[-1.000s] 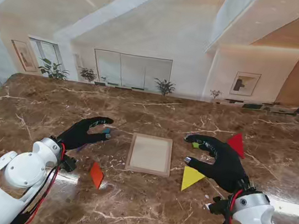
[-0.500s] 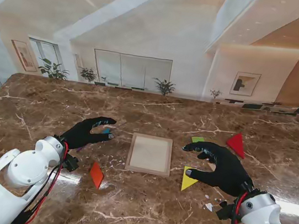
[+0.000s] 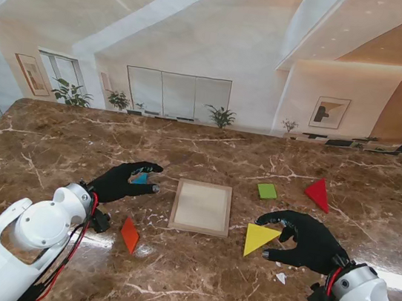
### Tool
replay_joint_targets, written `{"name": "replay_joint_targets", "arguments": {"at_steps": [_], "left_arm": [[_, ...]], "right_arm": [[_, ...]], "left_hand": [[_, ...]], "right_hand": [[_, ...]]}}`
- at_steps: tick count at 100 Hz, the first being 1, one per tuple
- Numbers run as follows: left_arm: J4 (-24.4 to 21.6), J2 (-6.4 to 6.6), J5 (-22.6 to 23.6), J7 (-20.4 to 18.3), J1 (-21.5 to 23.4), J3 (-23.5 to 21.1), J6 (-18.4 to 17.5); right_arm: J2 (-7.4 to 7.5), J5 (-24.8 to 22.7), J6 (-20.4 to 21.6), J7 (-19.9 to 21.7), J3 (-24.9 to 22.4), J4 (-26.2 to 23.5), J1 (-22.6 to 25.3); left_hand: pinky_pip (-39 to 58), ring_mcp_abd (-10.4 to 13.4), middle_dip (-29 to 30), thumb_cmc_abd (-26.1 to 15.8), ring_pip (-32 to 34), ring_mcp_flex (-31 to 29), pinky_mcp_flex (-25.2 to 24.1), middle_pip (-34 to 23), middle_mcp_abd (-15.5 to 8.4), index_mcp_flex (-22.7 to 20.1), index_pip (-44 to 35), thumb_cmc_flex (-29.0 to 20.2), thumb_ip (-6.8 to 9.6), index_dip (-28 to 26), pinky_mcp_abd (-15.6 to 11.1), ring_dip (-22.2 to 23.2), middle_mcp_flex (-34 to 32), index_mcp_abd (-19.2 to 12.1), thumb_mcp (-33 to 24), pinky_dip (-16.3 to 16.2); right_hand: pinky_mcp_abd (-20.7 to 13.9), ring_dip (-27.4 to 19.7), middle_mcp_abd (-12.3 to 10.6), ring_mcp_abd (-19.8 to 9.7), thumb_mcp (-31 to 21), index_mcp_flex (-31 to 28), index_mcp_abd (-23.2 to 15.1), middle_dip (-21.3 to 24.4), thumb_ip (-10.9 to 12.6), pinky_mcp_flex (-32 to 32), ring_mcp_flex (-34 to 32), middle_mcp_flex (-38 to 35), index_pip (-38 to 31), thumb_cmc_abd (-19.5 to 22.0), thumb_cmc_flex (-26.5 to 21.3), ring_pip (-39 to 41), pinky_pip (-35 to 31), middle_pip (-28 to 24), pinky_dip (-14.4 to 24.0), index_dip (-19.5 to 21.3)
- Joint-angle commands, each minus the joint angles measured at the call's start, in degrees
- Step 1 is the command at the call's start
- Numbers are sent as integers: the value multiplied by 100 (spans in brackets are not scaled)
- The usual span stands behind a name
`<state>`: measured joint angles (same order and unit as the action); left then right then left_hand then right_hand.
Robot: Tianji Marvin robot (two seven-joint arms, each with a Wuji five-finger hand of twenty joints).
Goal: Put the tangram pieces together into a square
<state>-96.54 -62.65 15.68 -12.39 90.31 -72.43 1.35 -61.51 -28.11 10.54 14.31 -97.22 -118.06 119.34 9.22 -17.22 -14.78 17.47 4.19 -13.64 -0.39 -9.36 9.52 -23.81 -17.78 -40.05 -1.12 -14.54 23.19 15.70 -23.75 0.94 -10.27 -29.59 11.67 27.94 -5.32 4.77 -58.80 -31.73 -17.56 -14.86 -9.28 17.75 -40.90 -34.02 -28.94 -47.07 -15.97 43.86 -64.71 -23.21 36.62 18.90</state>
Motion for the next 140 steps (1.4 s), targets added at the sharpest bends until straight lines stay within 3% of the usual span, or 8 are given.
{"name": "replay_joint_targets", "arguments": {"at_steps": [1, 53, 81, 113, 140], "left_arm": [[-32, 21, 31, -57, 24, 20, 51], [-57, 45, 167, -120, 21, -36, 49], [25, 25, 95, -58, 19, 14, 42], [-32, 29, 100, -68, 78, -9, 108], [-126, 41, 131, -116, 146, -62, 230]], "right_arm": [[40, -44, 18, 153, -4, 158, -50], [178, -341, 337, 463, 494, 1135, -1026], [236, -837, 480, 540, 648, 1458, -1369], [303, -1319, 612, 621, 1053, 1896, -1902], [340, -1730, 833, 515, 1398, 2409, -2389]], "left_hand": [[-136, 87, 43, -143, -79, -1, -23, 20, -195, 101, 82, 27, 43, 156, -112, -58, 15, -92, 155, -124], [-131, 77, 40, -157, -72, -19, -6, 16, -196, 95, 76, 43, 52, 152, -105, -55, -6, -93, 166, -127], [-134, 82, 41, -157, -75, -13, -12, 18, -199, 90, 75, 40, 54, 152, -101, -56, -4, -92, 166, -126], [-134, 78, 41, -170, -77, -8, -13, 20, -194, 88, 75, 49, 56, 151, -105, -57, -6, -96, 171, -126], [-132, 78, 38, -192, -76, -13, -12, 16, -193, 87, 74, 54, 61, 150, -103, -56, -20, -100, 171, -127]], "right_hand": [[10, 163, 21, 39, -150, -18, -197, -76, -114, 78, -218, -20, -38, -334, -105, 364, -342, -85, 218, 32], [54, 261, -2, 21, -363, 200, -287, -177, -162, 122, -287, 120, -175, -768, -379, 816, -522, -290, 386, 89], [70, 324, -8, 7, -459, 217, -315, -183, -195, 126, -263, 397, -292, -997, -478, 1068, -618, -359, 456, 110], [61, 355, 102, -25, -443, 754, -453, -162, -173, 115, -210, 535, 2, -930, -656, 1217, -640, -402, 498, -46], [53, 389, 218, -56, -434, 620, -421, -132, -150, 167, -275, 739, -167, -904, -770, 1383, -698, -383, 537, -8]]}}
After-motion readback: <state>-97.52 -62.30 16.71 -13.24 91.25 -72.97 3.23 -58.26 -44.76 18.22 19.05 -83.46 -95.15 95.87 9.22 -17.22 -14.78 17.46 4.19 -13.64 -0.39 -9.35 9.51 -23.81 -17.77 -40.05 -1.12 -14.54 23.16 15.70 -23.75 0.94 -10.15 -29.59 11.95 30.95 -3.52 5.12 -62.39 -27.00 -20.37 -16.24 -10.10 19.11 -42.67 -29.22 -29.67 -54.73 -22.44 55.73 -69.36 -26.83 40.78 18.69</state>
